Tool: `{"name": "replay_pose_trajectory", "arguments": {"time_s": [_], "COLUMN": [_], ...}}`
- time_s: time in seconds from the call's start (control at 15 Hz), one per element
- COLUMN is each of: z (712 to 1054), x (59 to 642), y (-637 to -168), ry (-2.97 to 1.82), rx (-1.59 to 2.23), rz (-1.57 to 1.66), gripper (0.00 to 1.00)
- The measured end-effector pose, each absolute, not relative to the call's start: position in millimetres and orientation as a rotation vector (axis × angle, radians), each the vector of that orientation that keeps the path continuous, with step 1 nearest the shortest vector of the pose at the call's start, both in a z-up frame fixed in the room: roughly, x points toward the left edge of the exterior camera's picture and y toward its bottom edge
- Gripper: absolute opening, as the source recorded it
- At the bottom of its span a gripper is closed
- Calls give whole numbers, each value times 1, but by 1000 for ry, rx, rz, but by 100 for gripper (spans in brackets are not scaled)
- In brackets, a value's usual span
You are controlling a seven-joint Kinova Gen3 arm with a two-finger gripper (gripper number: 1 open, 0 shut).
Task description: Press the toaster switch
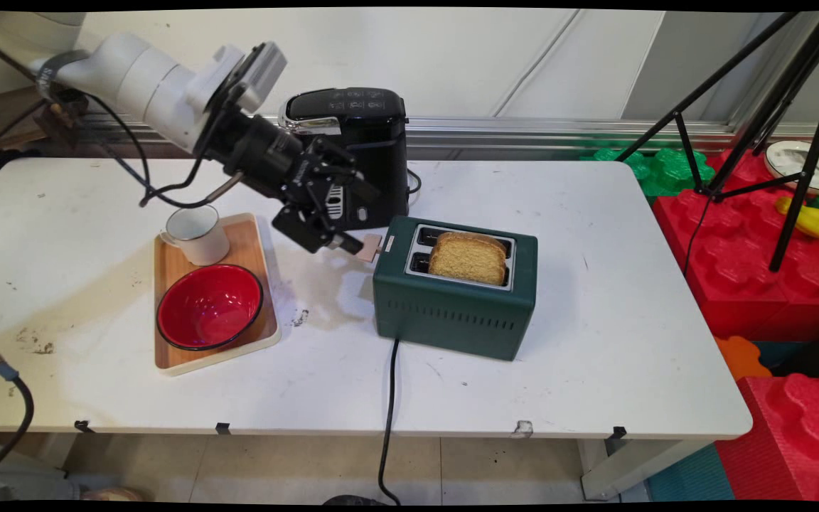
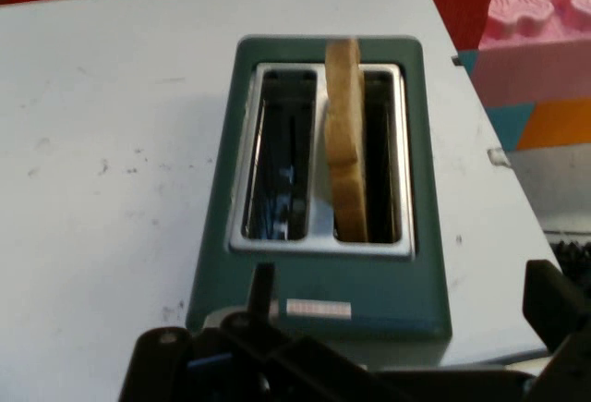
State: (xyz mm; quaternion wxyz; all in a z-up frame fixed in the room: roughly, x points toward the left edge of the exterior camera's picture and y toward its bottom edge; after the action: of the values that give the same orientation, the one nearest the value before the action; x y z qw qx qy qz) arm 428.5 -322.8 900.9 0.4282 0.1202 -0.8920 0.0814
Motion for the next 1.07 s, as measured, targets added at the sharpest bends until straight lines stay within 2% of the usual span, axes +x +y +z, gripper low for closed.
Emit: {"name": "replay_pose_trajectory", "arguments": {"time_s": [0.6, 0.67, 1.07], "z": [886, 885, 878], "x": [454, 456, 464], "y": [-317, -317, -318], "ry": [-2254, -2254, -2268], "rx": [297, 295, 294], "rz": [198, 199, 199], "gripper": [100, 0, 0]}}
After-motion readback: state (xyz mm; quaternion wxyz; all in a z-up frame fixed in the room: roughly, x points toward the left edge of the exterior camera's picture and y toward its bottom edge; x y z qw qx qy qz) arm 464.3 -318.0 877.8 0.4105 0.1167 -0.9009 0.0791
